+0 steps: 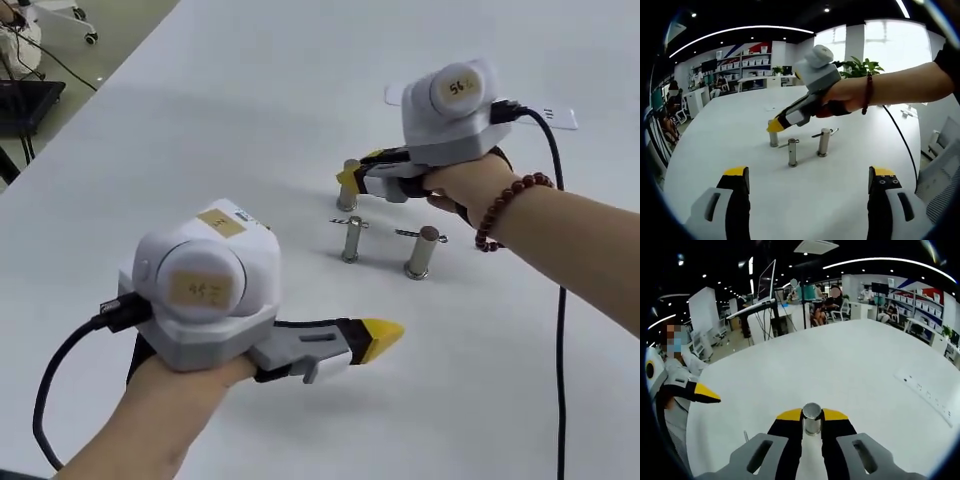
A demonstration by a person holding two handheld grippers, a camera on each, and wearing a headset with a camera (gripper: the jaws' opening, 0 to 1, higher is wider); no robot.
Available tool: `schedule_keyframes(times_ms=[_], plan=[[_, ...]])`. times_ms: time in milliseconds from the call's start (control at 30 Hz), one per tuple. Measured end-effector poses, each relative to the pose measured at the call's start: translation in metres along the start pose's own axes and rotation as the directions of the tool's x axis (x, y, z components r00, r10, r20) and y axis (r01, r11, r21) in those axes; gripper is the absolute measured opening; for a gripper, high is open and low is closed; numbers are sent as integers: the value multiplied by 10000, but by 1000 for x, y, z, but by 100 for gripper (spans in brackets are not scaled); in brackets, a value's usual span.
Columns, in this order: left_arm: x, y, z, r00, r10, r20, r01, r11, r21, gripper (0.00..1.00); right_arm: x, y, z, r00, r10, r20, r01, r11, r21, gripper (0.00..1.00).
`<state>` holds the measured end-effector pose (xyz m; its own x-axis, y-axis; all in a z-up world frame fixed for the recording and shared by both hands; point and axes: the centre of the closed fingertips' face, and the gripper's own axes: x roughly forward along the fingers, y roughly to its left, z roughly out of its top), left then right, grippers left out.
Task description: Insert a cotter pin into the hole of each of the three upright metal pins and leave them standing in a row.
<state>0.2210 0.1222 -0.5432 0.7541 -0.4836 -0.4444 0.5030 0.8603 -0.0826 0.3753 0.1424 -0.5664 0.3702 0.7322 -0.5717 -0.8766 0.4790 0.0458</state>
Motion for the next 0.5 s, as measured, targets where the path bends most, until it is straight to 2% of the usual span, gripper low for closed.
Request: schedule_keyframes(times_ms=[167, 500], plan=[[0, 0, 2, 10000, 2, 88, -1, 10000, -25, 99, -10, -3, -4, 9997, -202, -135, 202, 9998, -25, 7], [1, -3, 1, 9999, -91, 55, 91, 9999, 114, 99, -35, -19, -21, 9993, -330, -188, 338, 9982, 486, 8]])
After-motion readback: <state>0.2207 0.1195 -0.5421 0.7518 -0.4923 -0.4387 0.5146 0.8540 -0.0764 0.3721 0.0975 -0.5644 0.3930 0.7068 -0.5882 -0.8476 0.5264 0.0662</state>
